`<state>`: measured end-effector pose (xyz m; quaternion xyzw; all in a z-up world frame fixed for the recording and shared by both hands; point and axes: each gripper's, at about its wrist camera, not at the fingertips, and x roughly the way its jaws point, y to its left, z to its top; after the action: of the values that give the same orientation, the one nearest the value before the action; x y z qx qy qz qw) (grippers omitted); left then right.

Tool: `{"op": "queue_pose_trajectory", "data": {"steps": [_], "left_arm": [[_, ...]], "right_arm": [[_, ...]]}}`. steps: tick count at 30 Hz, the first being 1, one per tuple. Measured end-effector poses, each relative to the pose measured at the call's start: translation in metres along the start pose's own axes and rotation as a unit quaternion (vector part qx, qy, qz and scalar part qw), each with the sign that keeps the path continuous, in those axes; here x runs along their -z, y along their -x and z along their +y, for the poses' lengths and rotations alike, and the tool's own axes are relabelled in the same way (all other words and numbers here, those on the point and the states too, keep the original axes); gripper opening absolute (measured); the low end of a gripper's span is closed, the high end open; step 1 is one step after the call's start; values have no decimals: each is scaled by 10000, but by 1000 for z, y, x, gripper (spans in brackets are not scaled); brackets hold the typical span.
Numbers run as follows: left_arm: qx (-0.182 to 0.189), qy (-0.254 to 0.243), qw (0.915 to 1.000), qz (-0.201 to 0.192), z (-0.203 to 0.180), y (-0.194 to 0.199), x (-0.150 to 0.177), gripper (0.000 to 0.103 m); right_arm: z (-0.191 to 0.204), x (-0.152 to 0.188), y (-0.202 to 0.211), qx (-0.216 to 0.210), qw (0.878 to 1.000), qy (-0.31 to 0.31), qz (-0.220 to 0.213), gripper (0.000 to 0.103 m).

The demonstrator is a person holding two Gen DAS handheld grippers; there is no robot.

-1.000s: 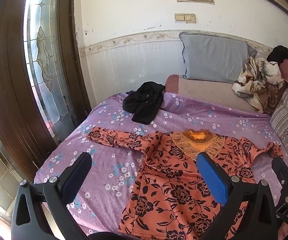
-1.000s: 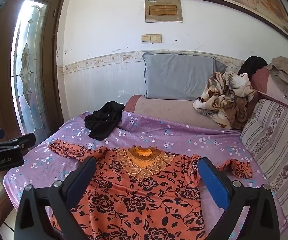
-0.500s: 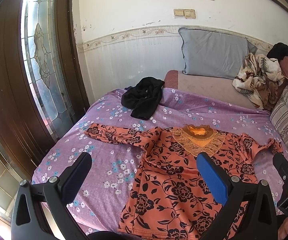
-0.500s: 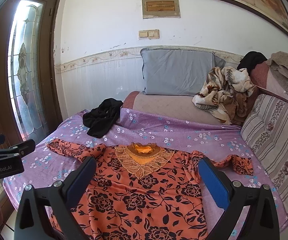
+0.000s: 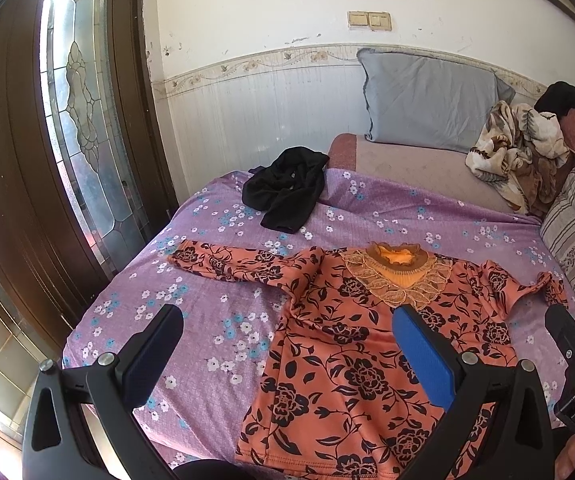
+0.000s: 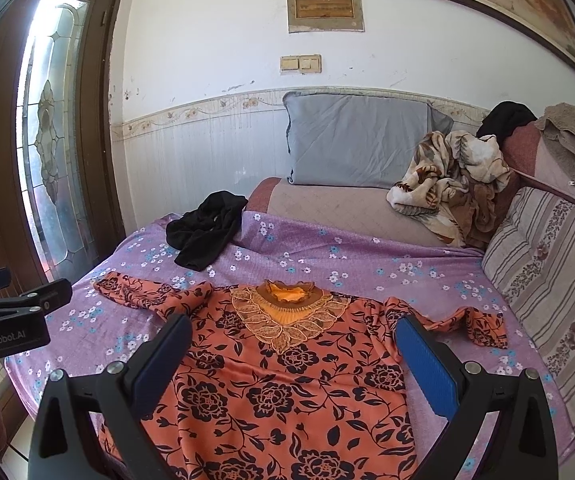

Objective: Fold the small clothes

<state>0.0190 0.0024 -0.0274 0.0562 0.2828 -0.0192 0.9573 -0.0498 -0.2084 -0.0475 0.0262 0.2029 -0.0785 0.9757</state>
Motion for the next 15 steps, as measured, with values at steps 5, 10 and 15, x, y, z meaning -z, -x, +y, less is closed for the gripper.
{"op": "queue_pose_trajectory", "data": {"steps": [5, 10, 15], "left_arm": [[11, -17, 10000, 43, -1, -5, 2, 103], [-2, -32, 10000, 92, 0, -10, 2, 103], [-22, -19, 9999, 118, 0, -14, 2, 103]], "right_arm": [[1, 0, -4, -5, 10000, -8, 27, 103], [1, 0, -10, -36, 10000, -48, 53, 103], [1, -1, -15, -97, 9999, -100, 92, 103]]}}
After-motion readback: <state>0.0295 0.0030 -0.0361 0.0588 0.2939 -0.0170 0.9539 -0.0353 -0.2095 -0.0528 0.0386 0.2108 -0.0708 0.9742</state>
